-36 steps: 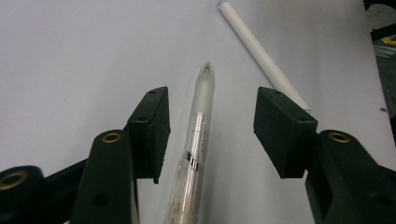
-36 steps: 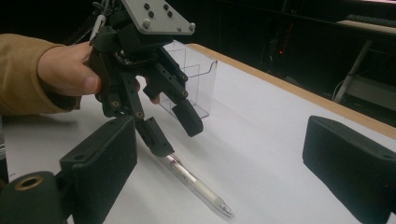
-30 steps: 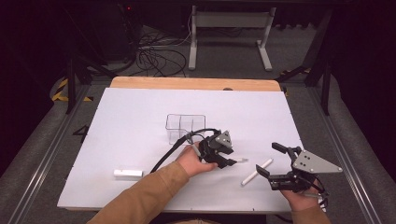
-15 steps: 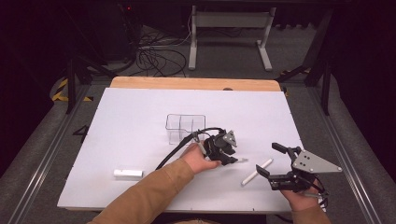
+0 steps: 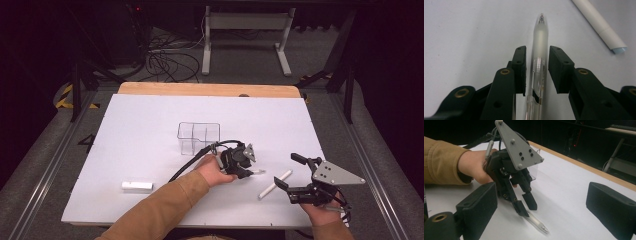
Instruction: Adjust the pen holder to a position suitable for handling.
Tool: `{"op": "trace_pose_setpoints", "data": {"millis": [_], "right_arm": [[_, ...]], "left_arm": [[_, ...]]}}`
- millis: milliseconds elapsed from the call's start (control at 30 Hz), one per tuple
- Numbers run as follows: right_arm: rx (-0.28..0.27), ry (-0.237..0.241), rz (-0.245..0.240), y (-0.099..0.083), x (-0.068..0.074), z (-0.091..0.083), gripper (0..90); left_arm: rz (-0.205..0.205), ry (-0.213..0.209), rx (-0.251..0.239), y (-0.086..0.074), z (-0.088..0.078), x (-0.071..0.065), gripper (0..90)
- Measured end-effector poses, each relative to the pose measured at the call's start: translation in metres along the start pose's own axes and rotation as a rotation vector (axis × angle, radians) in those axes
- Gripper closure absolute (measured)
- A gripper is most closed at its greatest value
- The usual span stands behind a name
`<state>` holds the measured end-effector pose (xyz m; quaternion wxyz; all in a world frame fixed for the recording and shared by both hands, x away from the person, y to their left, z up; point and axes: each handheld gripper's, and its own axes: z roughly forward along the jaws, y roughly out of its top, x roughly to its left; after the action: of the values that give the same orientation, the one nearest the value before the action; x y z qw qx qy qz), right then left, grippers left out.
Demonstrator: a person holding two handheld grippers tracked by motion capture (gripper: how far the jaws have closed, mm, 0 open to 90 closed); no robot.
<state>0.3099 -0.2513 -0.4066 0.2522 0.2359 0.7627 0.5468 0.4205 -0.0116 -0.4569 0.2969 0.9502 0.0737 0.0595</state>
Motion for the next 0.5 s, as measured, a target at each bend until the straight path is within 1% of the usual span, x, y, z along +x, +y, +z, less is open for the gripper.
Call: {"op": "trace_pose_setpoints", "data": {"millis": [67, 200, 267, 333, 433, 500], "right_arm": [[0.0, 0.001, 0.0, 0.0, 0.0, 0.0001, 10.5], [0.0, 0.002, -0.001, 0.0, 0.0001, 0.0001, 10.5], [0.001, 0.003, -0.001, -0.0002, 0.0001, 0.0004, 10.5], [0.002, 0.005, -0.003, -0.0003, 0.0002, 0.0007, 10.5], [0.003, 0.005, -0.003, -0.0004, 0.0002, 0.0008, 10.5], [0.003, 0.003, -0.002, -0.0004, 0.0002, 0.0008, 10.5]], "left_arm": [[0.007, 0.006, 0.012, 0.0002, 0.0018, -0.0009, 69.4], [0.006, -0.002, 0.015, 0.0013, 0.0022, -0.0006, 71.2], [0.007, -0.011, 0.024, 0.002, 0.0021, -0.0013, 74.7], [0.011, -0.009, 0.027, 0.0028, 0.002, -0.0021, 77.8], [0.014, -0.01, 0.029, 0.0032, 0.0019, -0.0022, 78.5], [0.008, -0.013, 0.03, 0.0032, 0.0018, -0.0017, 78.6]]}}
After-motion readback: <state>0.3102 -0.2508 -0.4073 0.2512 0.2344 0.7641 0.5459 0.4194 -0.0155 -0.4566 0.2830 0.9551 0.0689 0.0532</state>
